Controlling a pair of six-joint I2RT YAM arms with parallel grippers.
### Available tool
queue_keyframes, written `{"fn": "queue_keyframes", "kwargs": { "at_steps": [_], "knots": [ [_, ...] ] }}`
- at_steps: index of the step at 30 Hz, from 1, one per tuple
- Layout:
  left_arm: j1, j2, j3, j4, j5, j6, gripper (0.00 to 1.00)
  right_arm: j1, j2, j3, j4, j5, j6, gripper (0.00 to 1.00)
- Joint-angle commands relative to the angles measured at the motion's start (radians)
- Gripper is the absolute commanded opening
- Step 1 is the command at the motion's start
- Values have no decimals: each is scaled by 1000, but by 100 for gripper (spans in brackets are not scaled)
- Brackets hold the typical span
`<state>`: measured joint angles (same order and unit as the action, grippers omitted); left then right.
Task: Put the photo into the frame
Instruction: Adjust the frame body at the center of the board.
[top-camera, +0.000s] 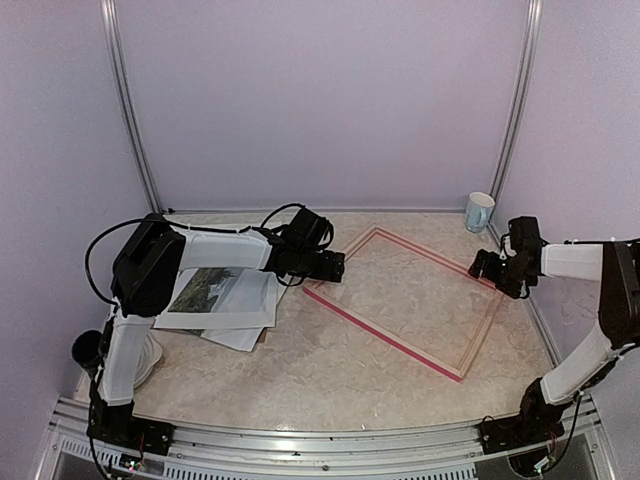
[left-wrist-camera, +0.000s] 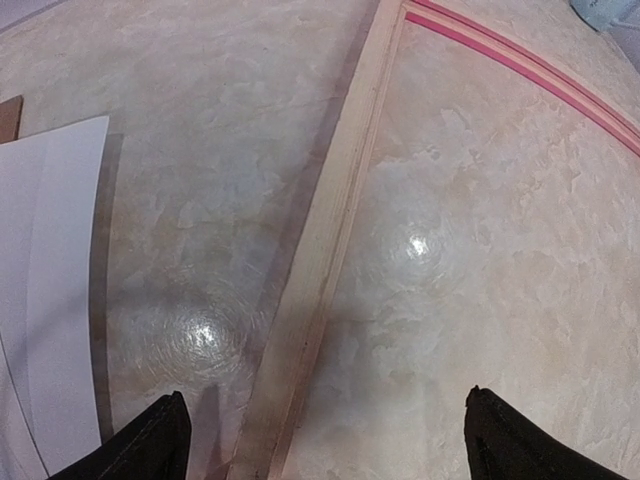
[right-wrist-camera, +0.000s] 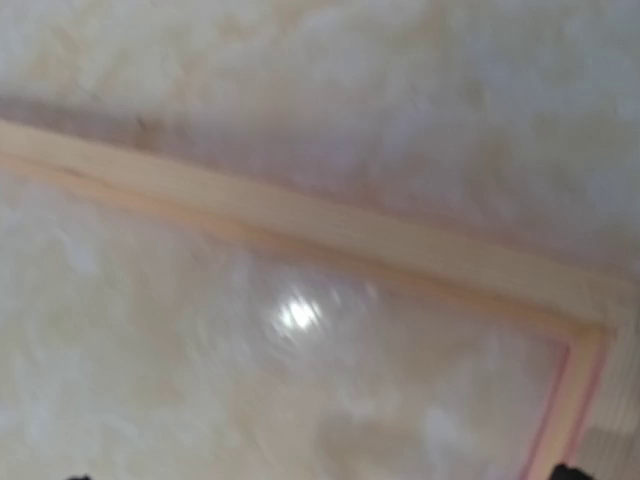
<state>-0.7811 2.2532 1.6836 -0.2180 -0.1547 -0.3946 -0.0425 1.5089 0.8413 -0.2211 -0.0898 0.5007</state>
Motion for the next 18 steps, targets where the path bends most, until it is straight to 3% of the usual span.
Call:
{"fn": "queue_keyframes", "kwargs": {
  "at_steps": [1,18],
  "knots": [
    [9,29,-15,5,16,14,92,-7,-15,-60,13,11,26,99],
    [25,64,-48,44,89,10,87,20,-146,-222,30,38,85,99]
  ]
}}
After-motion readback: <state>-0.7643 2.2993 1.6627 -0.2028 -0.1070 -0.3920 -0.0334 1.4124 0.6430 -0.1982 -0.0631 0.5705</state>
